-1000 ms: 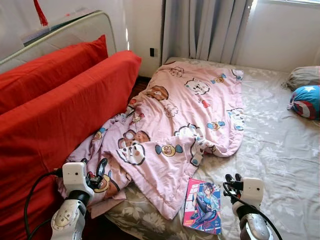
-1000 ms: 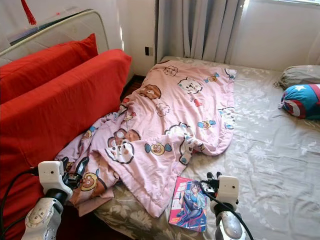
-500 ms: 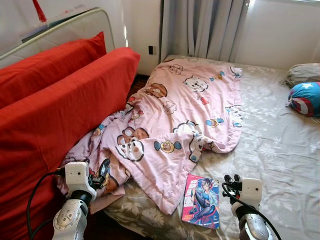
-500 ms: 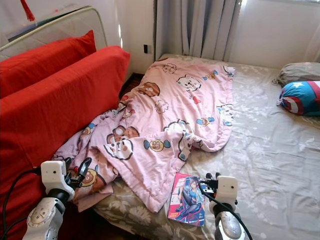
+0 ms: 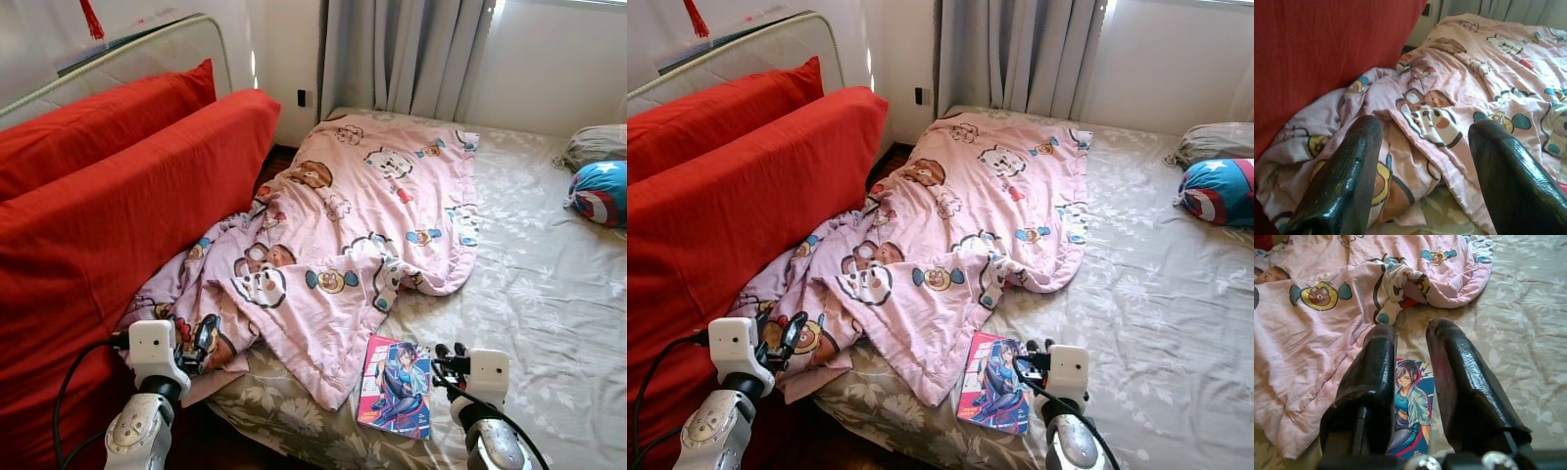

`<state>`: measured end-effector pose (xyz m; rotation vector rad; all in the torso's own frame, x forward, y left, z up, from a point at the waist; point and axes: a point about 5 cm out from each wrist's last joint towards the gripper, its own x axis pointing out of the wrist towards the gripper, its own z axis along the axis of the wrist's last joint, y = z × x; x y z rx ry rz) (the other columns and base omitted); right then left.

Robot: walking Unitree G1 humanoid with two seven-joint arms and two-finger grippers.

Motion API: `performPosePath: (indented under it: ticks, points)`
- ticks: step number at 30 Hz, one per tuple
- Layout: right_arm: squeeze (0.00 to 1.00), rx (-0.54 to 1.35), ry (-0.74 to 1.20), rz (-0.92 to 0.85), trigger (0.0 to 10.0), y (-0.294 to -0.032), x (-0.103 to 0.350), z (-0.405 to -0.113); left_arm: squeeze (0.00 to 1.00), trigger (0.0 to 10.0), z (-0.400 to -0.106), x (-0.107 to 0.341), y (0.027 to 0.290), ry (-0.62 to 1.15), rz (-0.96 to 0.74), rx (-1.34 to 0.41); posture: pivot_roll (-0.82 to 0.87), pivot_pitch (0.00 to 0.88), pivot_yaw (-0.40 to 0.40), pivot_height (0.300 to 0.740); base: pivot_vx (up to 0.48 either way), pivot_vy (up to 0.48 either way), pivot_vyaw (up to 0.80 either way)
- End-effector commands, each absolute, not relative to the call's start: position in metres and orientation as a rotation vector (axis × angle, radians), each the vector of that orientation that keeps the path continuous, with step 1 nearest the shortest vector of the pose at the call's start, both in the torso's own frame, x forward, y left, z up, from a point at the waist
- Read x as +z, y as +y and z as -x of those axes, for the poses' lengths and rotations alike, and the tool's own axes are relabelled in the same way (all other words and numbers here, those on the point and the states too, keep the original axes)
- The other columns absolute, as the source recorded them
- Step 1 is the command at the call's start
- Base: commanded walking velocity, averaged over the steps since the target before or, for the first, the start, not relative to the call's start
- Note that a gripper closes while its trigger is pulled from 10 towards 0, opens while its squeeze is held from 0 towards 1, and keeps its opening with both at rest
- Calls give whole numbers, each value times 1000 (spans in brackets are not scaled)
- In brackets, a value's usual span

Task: Clean up the room

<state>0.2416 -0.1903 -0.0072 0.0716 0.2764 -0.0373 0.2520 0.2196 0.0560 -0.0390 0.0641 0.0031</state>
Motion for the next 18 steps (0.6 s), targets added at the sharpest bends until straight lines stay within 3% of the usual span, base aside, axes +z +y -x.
performPosePath:
  ticks: [1,18]
  points:
    - [0,-29,269,-80,10000,-189,-7,-241,0,10000,-251,57,218,66,41,0,-28,62,-9,651,0,0,0]
    - [0,-4,256,-112,10000,-183,-6,-240,0,10000,-252,57,216,74,38,-9,-24,67,-3,651,0,0,0]
